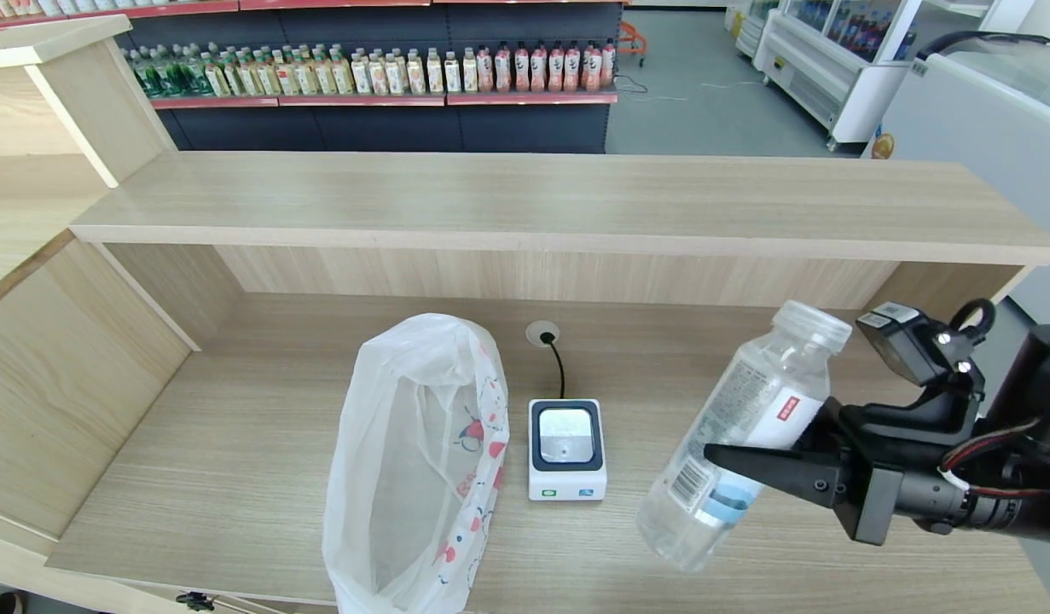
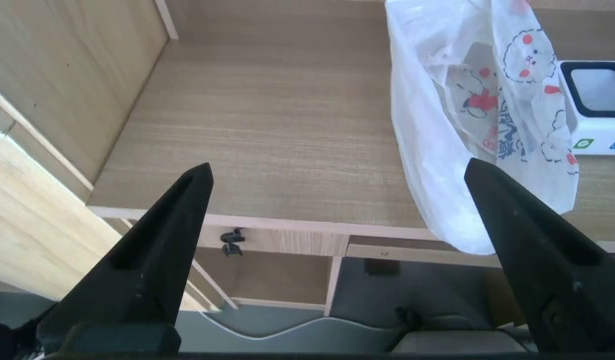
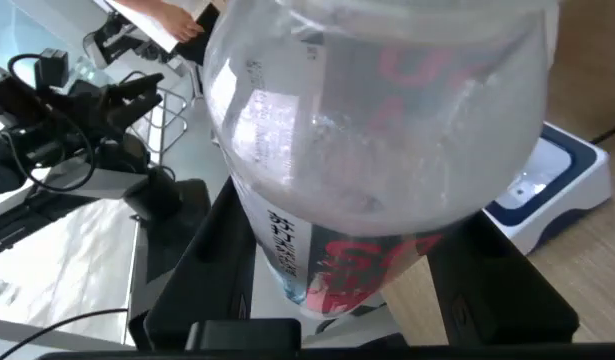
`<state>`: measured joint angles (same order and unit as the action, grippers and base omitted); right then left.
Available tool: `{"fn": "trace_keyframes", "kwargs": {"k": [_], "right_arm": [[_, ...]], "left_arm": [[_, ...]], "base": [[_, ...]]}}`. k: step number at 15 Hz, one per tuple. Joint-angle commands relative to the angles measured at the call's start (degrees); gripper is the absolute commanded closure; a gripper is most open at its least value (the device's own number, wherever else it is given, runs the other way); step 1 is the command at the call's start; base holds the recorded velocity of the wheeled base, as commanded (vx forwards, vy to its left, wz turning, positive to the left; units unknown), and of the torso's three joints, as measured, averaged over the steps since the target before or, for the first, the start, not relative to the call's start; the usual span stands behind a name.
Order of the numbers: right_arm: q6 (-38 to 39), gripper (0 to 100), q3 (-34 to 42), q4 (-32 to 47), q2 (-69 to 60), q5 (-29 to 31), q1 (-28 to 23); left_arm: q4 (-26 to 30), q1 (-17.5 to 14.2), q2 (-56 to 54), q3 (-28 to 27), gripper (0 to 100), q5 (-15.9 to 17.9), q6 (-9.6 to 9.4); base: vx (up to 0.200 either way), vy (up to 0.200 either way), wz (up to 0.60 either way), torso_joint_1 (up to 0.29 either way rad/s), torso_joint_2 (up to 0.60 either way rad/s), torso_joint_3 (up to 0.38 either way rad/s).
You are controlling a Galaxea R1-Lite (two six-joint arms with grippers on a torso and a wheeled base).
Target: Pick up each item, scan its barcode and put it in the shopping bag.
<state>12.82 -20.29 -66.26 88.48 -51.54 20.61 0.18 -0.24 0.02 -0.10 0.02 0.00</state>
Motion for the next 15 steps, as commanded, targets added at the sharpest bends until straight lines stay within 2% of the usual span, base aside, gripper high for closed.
{"fn": "trace_keyframes", "kwargs": {"k": [1, 3, 7, 9, 10, 13, 15], "right_arm": [[0.0, 100, 0.2, 0.0, -0.9, -0.7, 2.1], [0.0, 100, -0.5, -0.4, -0.9, -0.7, 4.9], [0.0, 100, 0.9, 1.7, -3.0, -1.0, 5.0], [1.3, 100, -0.4, 1.7, -3.2, -4.1, 5.1], [3.2, 100, -0.1, 1.7, -3.8, -8.0, 4.7], [2.6, 100, -0.5, 1.0, -2.2, -8.7, 5.0], [2.4, 100, -2.3, 0.0, -0.3, -13.4, 4.3]], "left_arm": [[0.0, 0.0, 0.0, 0.0, 0, 0.0, 0.00], [0.0, 0.0, 0.0, 0.0, 0, 0.0, 0.00], [0.0, 0.0, 0.0, 0.0, 0, 0.0, 0.00], [0.0, 0.0, 0.0, 0.0, 0, 0.0, 0.00], [0.0, 0.0, 0.0, 0.0, 0, 0.0, 0.00], [0.0, 0.0, 0.0, 0.0, 0, 0.0, 0.00], [0.0, 0.0, 0.0, 0.0, 0, 0.0, 0.00]], "base": [[0.000, 0.000, 0.00, 0.000, 0.00, 0.000], [0.000, 0.000, 0.00, 0.000, 0.00, 0.000], [0.000, 0.000, 0.00, 0.000, 0.00, 0.000], [0.000, 0.000, 0.00, 0.000, 0.00, 0.000], [0.000, 0.000, 0.00, 0.000, 0.00, 0.000], [0.000, 0.000, 0.00, 0.000, 0.00, 0.000], [0.000, 0.000, 0.00, 0.000, 0.00, 0.000]]}}
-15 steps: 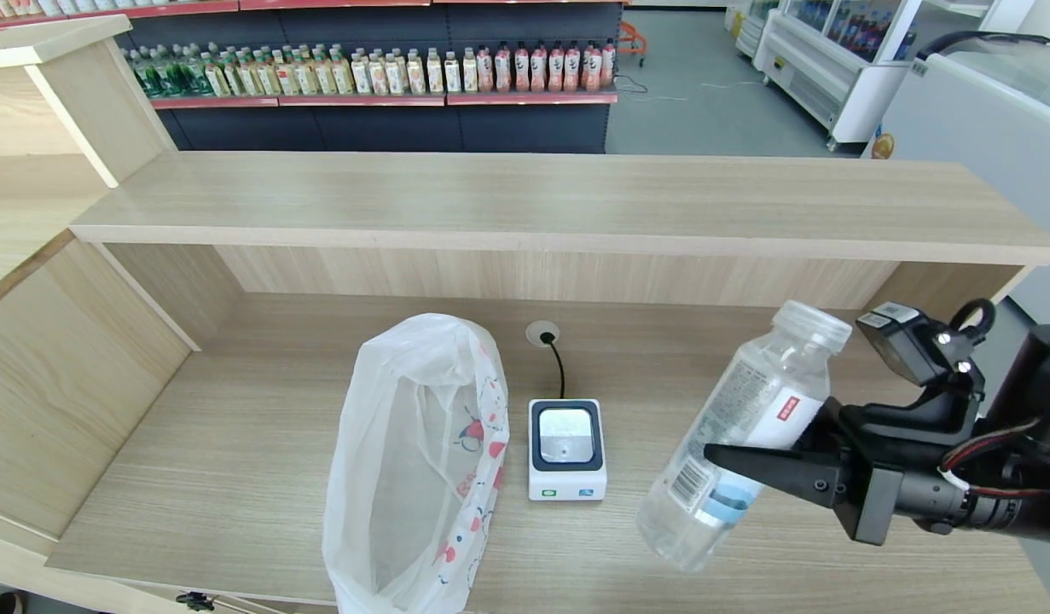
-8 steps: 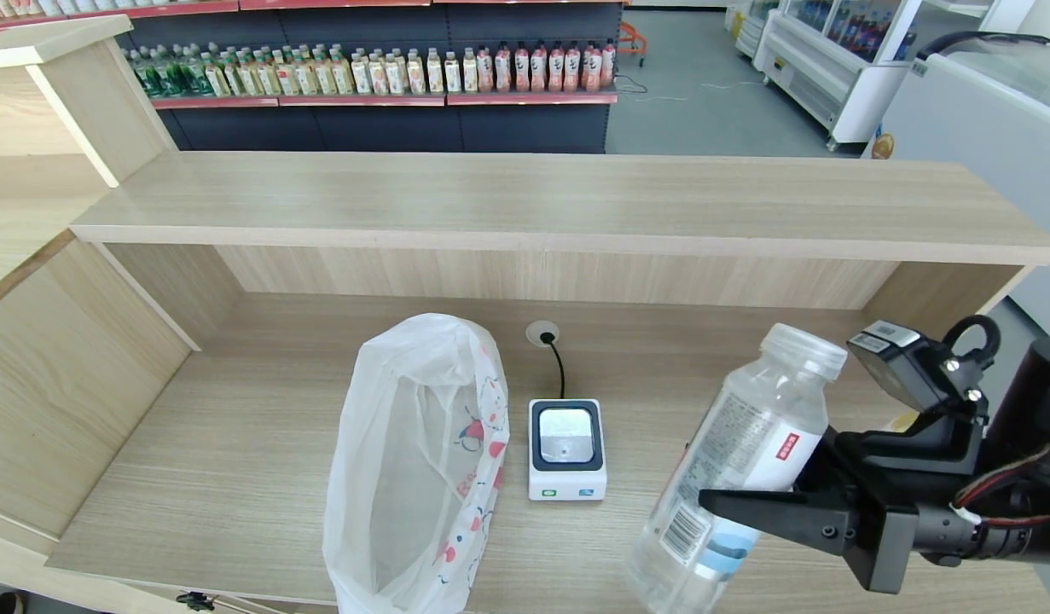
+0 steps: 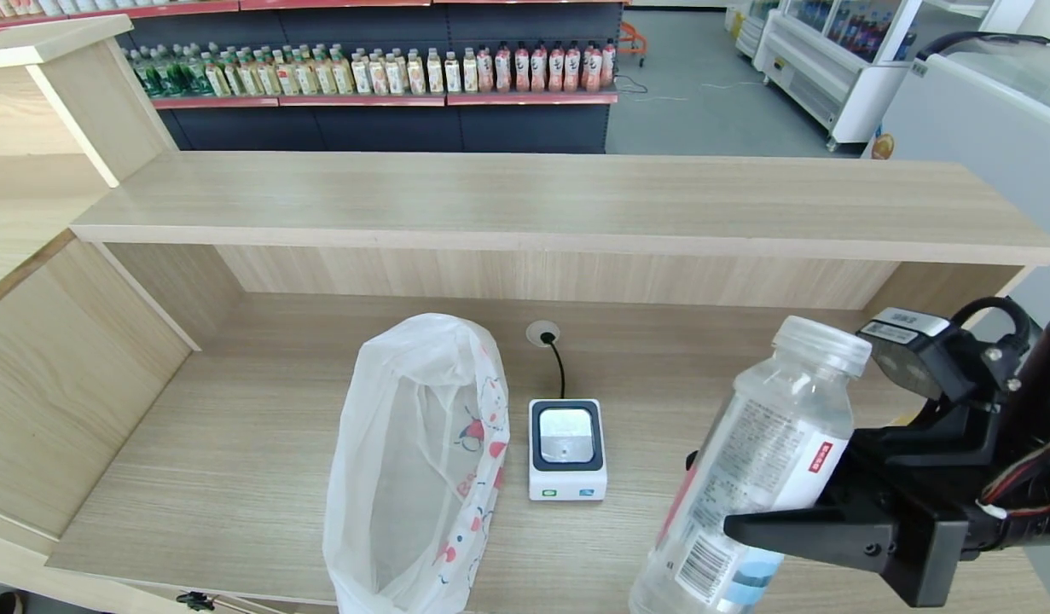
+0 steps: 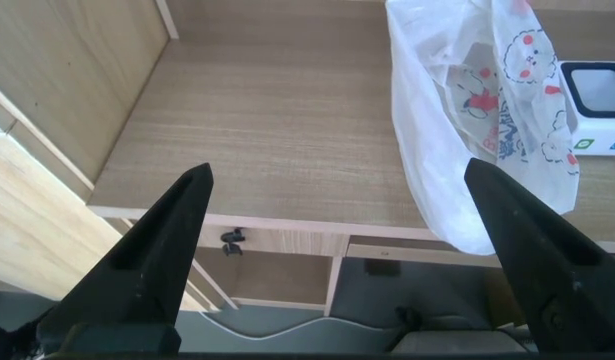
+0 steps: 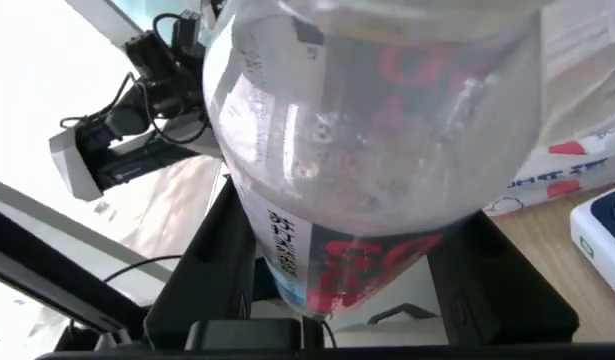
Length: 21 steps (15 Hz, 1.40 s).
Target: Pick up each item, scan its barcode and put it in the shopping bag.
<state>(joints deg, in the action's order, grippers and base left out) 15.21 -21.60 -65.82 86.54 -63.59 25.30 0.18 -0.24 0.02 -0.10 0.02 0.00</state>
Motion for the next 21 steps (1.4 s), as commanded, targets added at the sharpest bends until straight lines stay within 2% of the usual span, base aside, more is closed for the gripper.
{"fn": "trace_keyframes", "kwargs": {"k": [1, 3, 4, 7, 10, 16, 21], "right_arm": [[0.1, 100, -1.5, -2.4, 2.3, -5.5, -0.9], [0.3, 100, -1.9, -5.6, 4.0, -7.9, -0.8], [0.2, 100, -1.9, -10.0, 6.4, -10.0, -1.0], [0.2, 100, -1.8, -17.4, 11.2, -14.7, -4.6], [0.2, 100, -1.8, -20.7, 14.5, -18.5, -6.0], [0.3, 100, -2.5, -21.4, 16.6, -20.4, -5.9], [0.3, 100, -3.3, -20.9, 17.2, -20.4, -3.7]], "left_arm": [[0.0, 0.0, 0.0, 0.0, 0, 0.0, 0.00], [0.0, 0.0, 0.0, 0.0, 0, 0.0, 0.00], [0.0, 0.0, 0.0, 0.0, 0, 0.0, 0.00], [0.0, 0.0, 0.0, 0.0, 0, 0.1, 0.00], [0.0, 0.0, 0.0, 0.0, 0, 0.0, 0.00], [0.0, 0.0, 0.0, 0.0, 0, 0.0, 0.00], [0.0, 0.0, 0.0, 0.0, 0, 0.1, 0.00]], "base": [[0.000, 0.000, 0.00, 0.000, 0.00, 0.000], [0.000, 0.000, 0.00, 0.000, 0.00, 0.000], [0.000, 0.000, 0.00, 0.000, 0.00, 0.000], [0.000, 0.000, 0.00, 0.000, 0.00, 0.000], [0.000, 0.000, 0.00, 0.000, 0.00, 0.000], [0.000, 0.000, 0.00, 0.000, 0.00, 0.000], [0.000, 0.000, 0.00, 0.000, 0.00, 0.000]]}}
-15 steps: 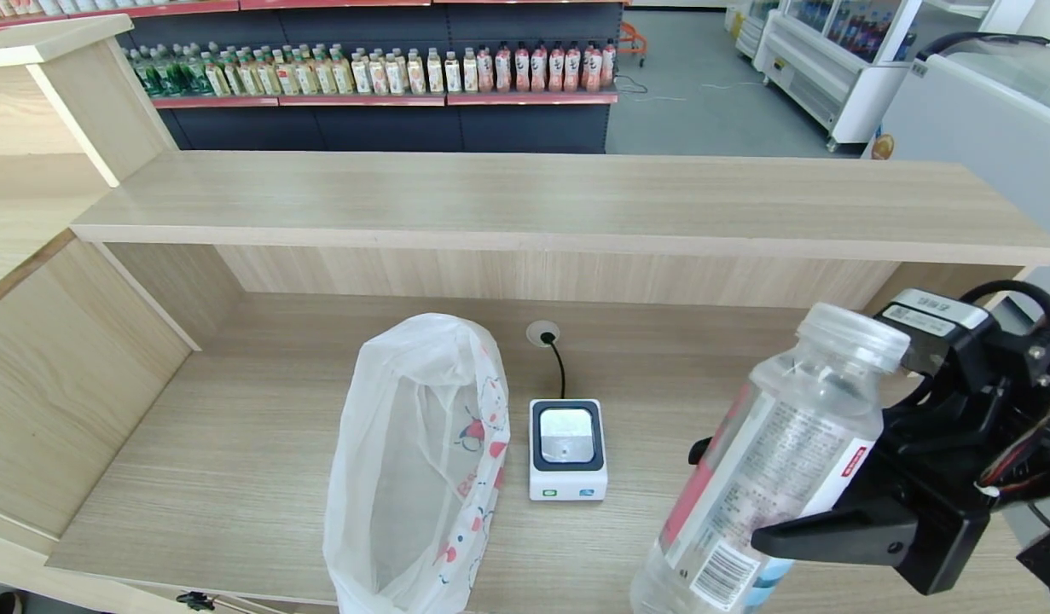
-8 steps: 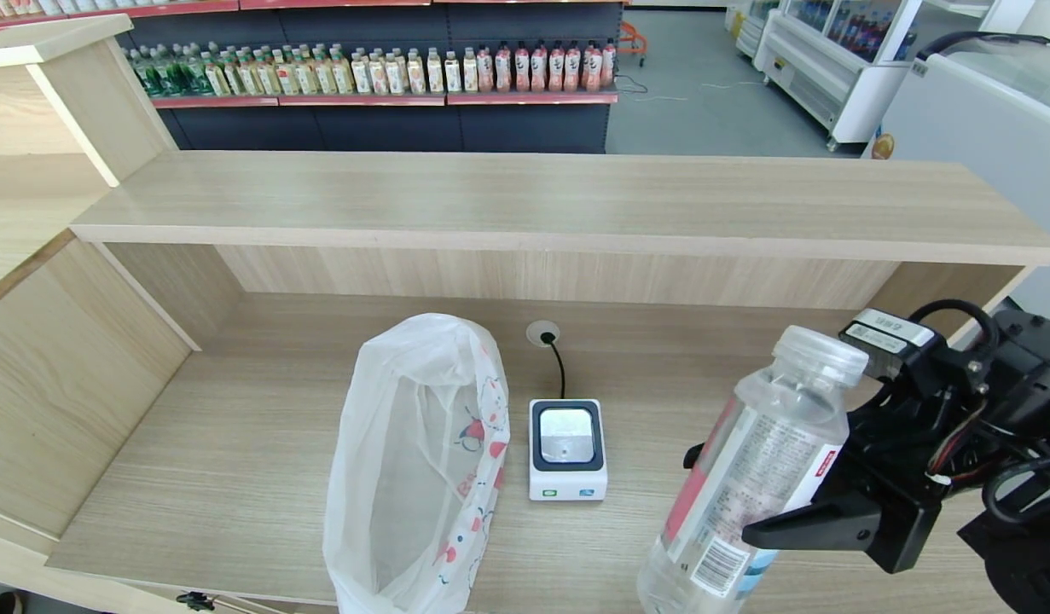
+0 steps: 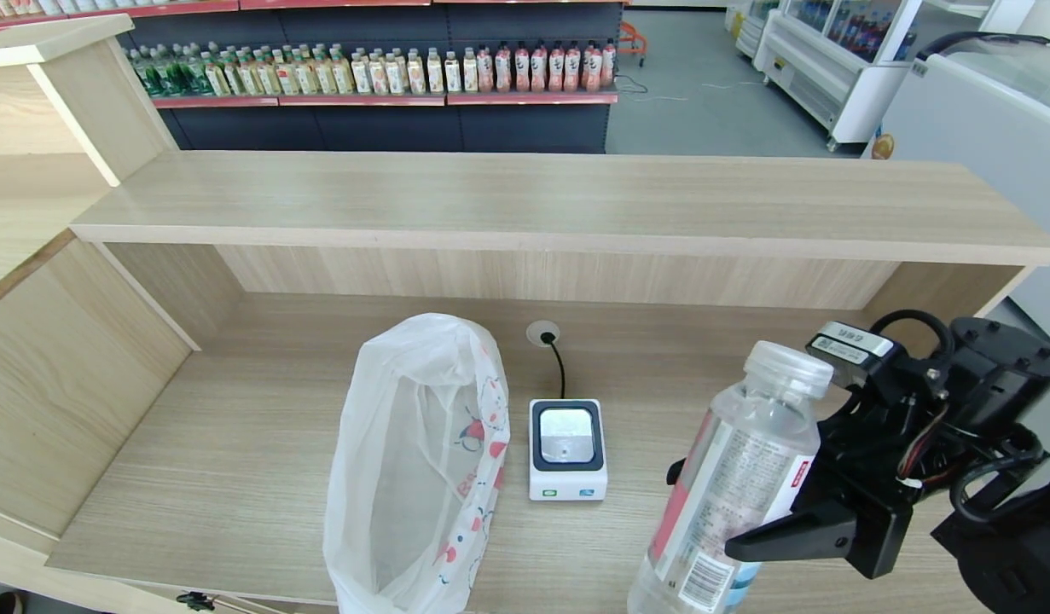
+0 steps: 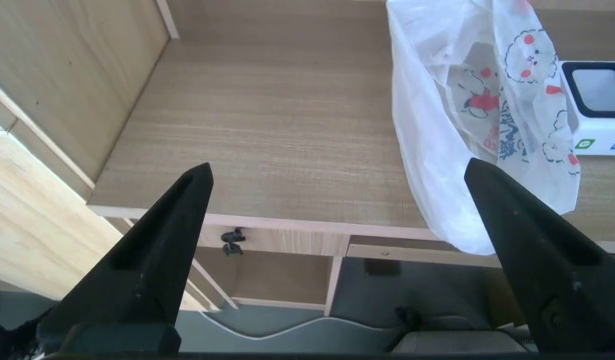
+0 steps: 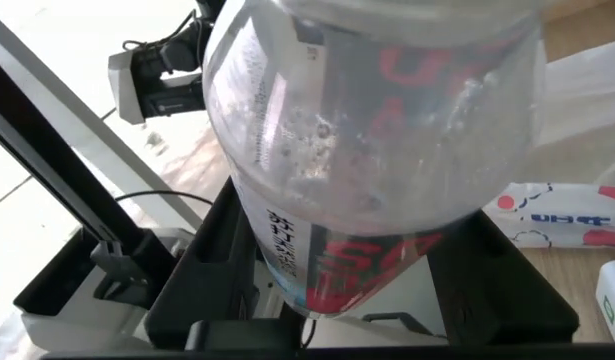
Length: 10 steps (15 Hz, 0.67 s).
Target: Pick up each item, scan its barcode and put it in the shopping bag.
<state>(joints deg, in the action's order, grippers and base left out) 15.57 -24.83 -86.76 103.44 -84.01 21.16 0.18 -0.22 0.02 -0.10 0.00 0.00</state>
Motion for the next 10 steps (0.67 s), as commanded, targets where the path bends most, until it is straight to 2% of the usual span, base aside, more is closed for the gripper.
{"fn": "trace_keyframes", "kwargs": {"k": [1, 4, 10], "right_arm": [[0.1, 100, -0.3, -0.1, 0.4, 0.1, 0.5], [1.6, 100, -2.5, 0.0, 0.9, 0.1, 0.6], [1.6, 100, -2.2, 0.0, 0.8, 0.0, 1.5]], "left_arm": [[0.0, 0.0, 0.0, 0.0, 0, 0.0, 0.00], [0.0, 0.0, 0.0, 0.0, 0, 0.0, 0.00], [0.0, 0.0, 0.0, 0.0, 0, 0.0, 0.00]], "base": [[0.000, 0.000, 0.00, 0.000, 0.00, 0.000], [0.000, 0.000, 0.00, 0.000, 0.00, 0.000], [0.000, 0.000, 0.00, 0.000, 0.00, 0.000]]}}
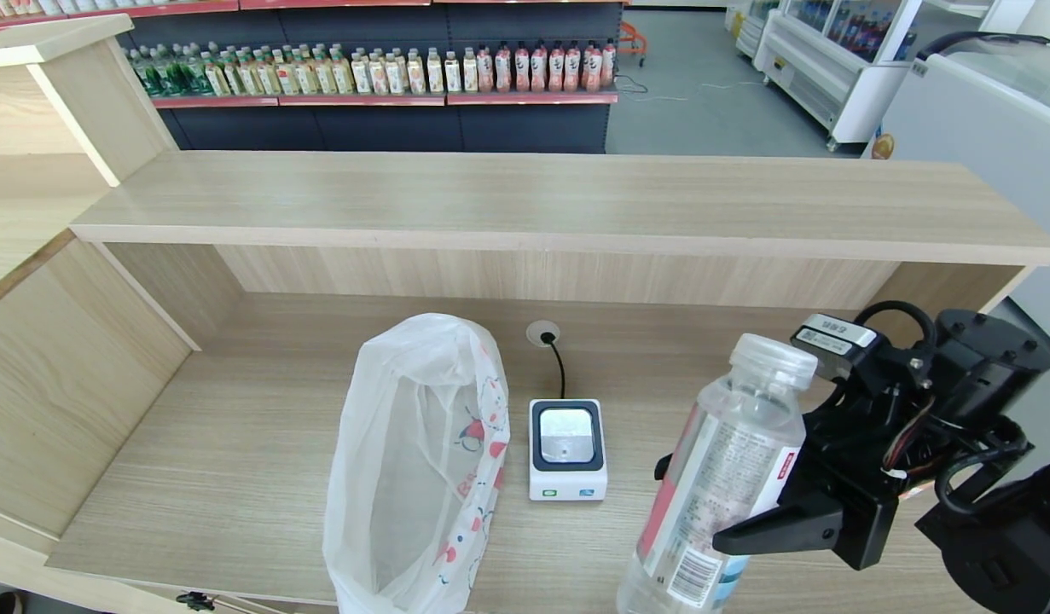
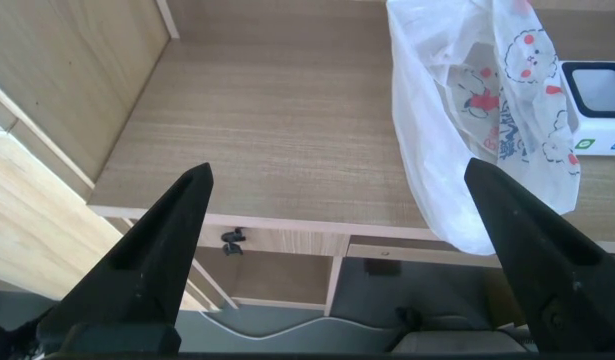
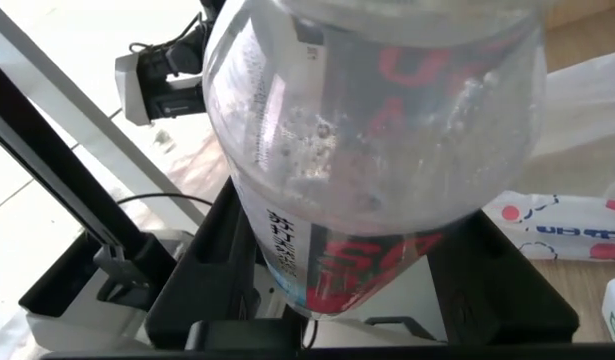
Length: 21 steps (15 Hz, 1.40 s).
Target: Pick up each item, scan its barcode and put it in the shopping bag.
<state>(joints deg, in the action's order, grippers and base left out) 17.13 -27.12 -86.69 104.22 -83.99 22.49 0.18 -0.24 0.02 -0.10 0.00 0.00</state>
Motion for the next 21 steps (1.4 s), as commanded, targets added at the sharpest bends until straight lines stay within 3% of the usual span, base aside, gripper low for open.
{"fn": "trace_keyframes", "kwargs": {"k": [1, 4, 6, 10, 13, 14, 16, 18, 21], "right_arm": [[0.0, 100, 0.1, 0.0, 0.1, 0.0, 0.2], [0.0, 100, 0.3, 1.4, -1.2, 0.1, -0.1], [-1.2, 100, -0.5, 10.7, -6.9, 0.6, -1.9], [-3.5, 100, 0.4, 28.2, -22.4, 6.5, -15.4], [-8.3, 100, 1.0, 44.7, -30.7, 23.5, -17.8], [-13.3, 100, 0.8, 53.5, -34.7, 34.5, -17.8], [-13.1, 100, 1.1, 56.7, -37.2, 35.0, -19.4], [-10.8, 100, 1.1, 58.1, -38.4, 39.2, -20.4], [5.3, 100, -1.0, 59.3, -40.4, 48.0, -18.7]], "left_arm": [[0.0, 0.0, 0.0, 0.0, 0, 0.0, 0.00], [0.0, 0.0, 0.0, 0.0, 0, 0.0, 0.00], [0.0, 0.0, 0.0, 0.0, 0, 0.0, 0.00], [0.0, 0.0, 0.0, 0.0, 0, 0.1, 0.00], [0.0, 0.0, 0.0, 0.0, 0, 0.0, 0.00], [0.0, 0.0, 0.0, 0.0, 0, 0.0, 0.00], [0.0, 0.0, 0.0, 0.0, 0, 0.0, 0.00], [0.0, 0.0, 0.0, 0.0, 0, 0.0, 0.00], [0.0, 0.0, 0.0, 0.0, 0, 0.0, 0.00]], "base": [[0.000, 0.000, 0.00, 0.000, 0.00, 0.000], [0.000, 0.000, 0.00, 0.000, 0.00, 0.000], [0.000, 0.000, 0.00, 0.000, 0.00, 0.000], [0.000, 0.000, 0.00, 0.000, 0.00, 0.000], [0.000, 0.000, 0.00, 0.000, 0.00, 0.000], [0.000, 0.000, 0.00, 0.000, 0.00, 0.000], [0.000, 0.000, 0.00, 0.000, 0.00, 0.000], [0.000, 0.000, 0.00, 0.000, 0.00, 0.000], [0.000, 0.000, 0.00, 0.000, 0.00, 0.000]]}}
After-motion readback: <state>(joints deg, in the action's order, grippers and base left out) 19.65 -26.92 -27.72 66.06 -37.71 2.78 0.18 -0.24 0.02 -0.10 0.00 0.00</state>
